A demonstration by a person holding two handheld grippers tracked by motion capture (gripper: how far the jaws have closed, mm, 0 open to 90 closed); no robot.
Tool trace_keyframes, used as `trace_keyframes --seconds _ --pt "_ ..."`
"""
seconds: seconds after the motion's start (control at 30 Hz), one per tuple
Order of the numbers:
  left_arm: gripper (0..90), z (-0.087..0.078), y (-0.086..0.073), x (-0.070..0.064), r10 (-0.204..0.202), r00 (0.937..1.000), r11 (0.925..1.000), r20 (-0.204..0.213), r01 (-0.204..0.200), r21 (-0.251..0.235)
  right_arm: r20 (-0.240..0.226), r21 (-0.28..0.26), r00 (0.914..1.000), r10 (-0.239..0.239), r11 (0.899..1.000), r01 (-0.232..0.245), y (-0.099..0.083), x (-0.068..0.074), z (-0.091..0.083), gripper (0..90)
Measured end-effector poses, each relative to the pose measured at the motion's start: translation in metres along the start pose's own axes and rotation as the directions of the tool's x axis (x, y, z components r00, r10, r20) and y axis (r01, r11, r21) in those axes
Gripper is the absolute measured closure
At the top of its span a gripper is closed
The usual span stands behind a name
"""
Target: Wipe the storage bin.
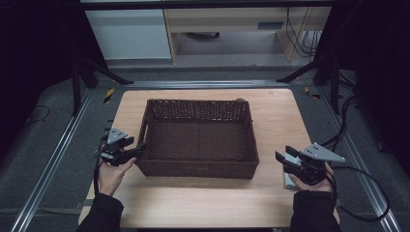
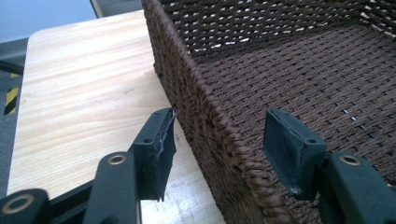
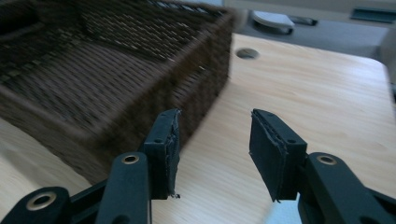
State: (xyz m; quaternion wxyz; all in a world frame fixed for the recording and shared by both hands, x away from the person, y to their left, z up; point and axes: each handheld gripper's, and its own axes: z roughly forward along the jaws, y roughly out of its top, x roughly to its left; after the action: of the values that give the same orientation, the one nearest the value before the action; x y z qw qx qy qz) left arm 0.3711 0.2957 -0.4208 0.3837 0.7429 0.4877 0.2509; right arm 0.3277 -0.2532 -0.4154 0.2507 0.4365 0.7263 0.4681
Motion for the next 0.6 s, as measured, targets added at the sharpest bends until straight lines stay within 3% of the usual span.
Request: trace_keyframes --seconds 0.1,0.27,0.33,0.43,0.6 --pt "44.6 -0.008 0.002 0.0 -0.01 0.9996 0.9998 0.028 0.011 -0.015 -0.032 0.0 0.9995 -0.007 1.0 0.007 0.009 0.01 0.006 52.5" --pt "59.7 -0.016 -0.001 -0.002 -0.013 0.998 0.9999 0.062 0.013 0.004 -0.071 -0.002 0.9974 -0.006 1.0 0.006 0.017 0.019 0.014 54.5" --pt "63.9 -0.018 -0.004 -0.003 -0.017 0.9971 0.9998 0.074 0.016 0.013 -0.111 0.003 0.9939 -0.003 1.0 0.003 0.02 0.026 0.021 57.3" --pt "66.9 -0.018 -0.005 -0.004 -0.017 0.997 0.9997 0.076 0.015 0.017 -0.119 0.022 0.9928 -0.011 1.0 0.014 0.021 0.03 0.028 59.6" --pt "68.3 -0.019 -0.008 -0.005 -0.04 0.9965 0.9992 0.073 0.039 0.005 -0.114 0.077 0.993 -0.028 0.996 0.037 0.018 0.036 0.047 73.0"
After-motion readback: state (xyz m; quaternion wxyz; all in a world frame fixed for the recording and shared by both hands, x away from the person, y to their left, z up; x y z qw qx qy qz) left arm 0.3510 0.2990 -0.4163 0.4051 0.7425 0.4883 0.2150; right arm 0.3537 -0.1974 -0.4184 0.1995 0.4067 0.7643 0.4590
